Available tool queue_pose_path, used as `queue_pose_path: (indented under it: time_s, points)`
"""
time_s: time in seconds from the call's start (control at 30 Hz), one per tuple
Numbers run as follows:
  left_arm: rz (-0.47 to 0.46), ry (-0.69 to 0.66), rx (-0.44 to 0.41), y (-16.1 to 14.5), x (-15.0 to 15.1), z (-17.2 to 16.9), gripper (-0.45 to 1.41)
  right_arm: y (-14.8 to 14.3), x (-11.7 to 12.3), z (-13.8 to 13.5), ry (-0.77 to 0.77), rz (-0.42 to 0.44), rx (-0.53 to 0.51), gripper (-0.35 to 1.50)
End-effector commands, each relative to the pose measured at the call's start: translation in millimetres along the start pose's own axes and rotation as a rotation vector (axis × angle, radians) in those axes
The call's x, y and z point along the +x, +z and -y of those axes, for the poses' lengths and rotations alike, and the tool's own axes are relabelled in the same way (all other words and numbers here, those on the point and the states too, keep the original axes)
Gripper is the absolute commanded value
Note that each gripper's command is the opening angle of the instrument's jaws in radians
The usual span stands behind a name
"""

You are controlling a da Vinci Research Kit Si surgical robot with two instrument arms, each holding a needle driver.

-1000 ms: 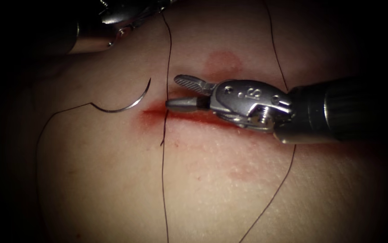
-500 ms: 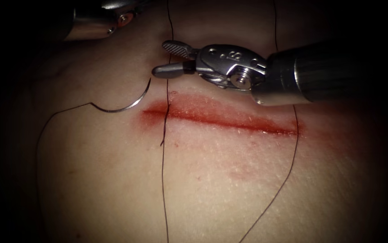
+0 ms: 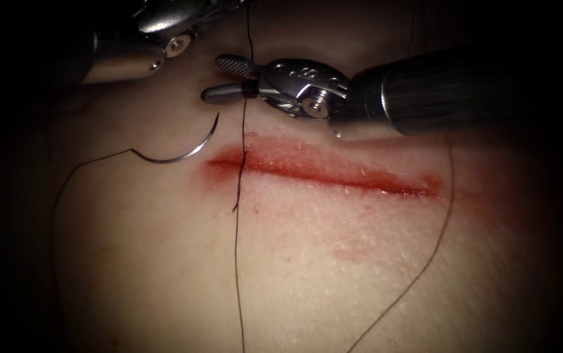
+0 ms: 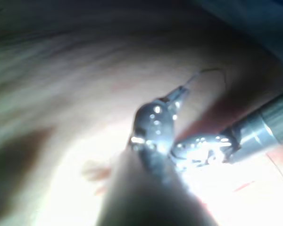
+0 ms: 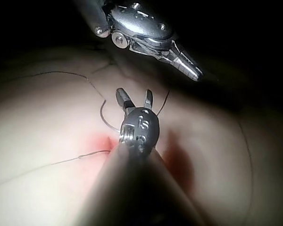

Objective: Wound Closure
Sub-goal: Wrap the long suture end around the right gripper once.

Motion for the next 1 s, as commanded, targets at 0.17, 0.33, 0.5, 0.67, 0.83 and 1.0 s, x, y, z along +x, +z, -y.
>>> queue_pose_path:
  time_s: [0.17, 0.33, 0.5, 0.67, 0.83, 1.0]
  points:
    - [-0.058, -0.035, -0.022, -0.5, -0.6, -2.6, -0.35, 1.5, -1.7, -2.0, -0.006, 0.002, -0.02, 0.83]
    - [-0.114, -0.089, -0.057, -1.9, -1.9, -5.5, -0.35, 2.3, -1.9, -3.6, -0.005, -0.011, -0.044, 0.82]
    - [-0.146, -0.144, -0.1, -2.5, -4.2, -8.2, -0.35, 2.7, -2.1, -4.9, -0.005, -0.028, -0.082, 0.82]
    - [-0.146, -0.194, -0.156, -4.0, -7.3, -11.2, -0.35, 2.4, -2.3, -5.1, -0.006, -0.032, -0.09, 0.82]
    - [-0.147, -0.229, -0.186, -5.4, -9.8, -12.9, -0.35, 2.3, -2.4, -5.0, -0.007, -0.043, -0.092, 0.82]
    - [-0.144, -0.247, -0.183, -6.9, -11.3, -12.7, -0.35, 2.0, -2.4, -4.7, -0.008, -0.047, -0.089, 0.82]
